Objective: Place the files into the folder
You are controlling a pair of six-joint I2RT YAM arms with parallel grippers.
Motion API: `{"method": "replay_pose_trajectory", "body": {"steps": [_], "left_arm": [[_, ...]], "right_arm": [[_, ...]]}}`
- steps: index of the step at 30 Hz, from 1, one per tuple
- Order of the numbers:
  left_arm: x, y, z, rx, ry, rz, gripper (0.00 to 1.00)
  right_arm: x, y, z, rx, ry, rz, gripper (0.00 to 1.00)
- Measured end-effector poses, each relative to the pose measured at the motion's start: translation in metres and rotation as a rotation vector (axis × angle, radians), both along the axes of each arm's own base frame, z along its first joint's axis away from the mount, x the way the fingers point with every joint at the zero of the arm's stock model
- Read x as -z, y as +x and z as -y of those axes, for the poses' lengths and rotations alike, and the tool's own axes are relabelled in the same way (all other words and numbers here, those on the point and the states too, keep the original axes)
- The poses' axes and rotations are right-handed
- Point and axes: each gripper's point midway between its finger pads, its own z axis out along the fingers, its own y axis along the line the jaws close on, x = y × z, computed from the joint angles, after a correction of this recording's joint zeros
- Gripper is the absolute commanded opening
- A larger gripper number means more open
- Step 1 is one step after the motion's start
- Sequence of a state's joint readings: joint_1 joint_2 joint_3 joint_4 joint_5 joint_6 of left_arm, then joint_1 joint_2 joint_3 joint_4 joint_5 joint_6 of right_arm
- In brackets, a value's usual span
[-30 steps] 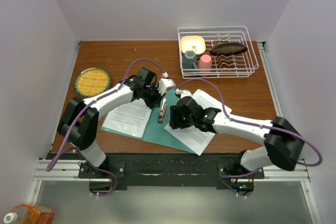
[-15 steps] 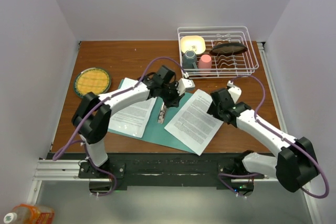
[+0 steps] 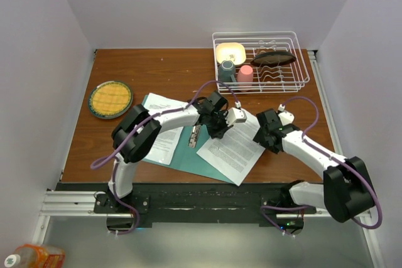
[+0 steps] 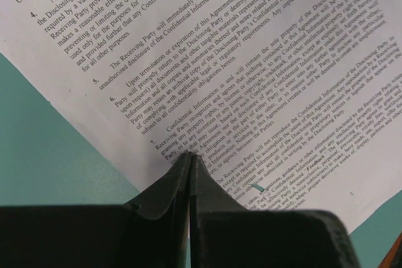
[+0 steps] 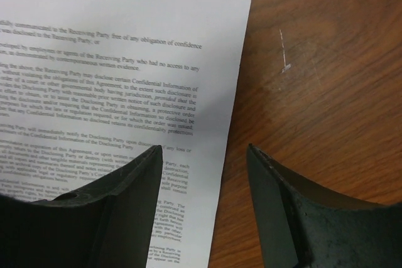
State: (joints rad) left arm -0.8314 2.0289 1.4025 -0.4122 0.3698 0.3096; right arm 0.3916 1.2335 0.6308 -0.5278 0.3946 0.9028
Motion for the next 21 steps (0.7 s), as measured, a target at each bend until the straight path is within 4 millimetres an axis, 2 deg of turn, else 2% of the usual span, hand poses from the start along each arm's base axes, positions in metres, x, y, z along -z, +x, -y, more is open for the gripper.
{"method": "replay_pose_trajectory", "body": {"steps": [2, 7, 13, 21], "left_arm": [[0.006, 0.003, 0.0, -0.006, 0.013, -0.001, 0.06], [0.004, 0.009, 0.0, -0.014, 0.019, 0.023, 0.06], [0.007, 0.009, 0.001, -0.012, 0.026, 0.026, 0.06], [0.007, 0.009, 0.001, -0.005, 0.032, 0.037, 0.06]], "right_arm": [[0.007, -0.003, 0.0, 0.004, 0.0, -0.018, 0.6], [0.017, -0.008, -0.002, 0.018, 0.025, -0.031, 0.6], [0.016, -0.002, -0.006, 0.025, 0.062, 0.031, 0.57], [0.012, 0.006, -0.015, 0.054, 0.164, 0.153, 0.44]]}}
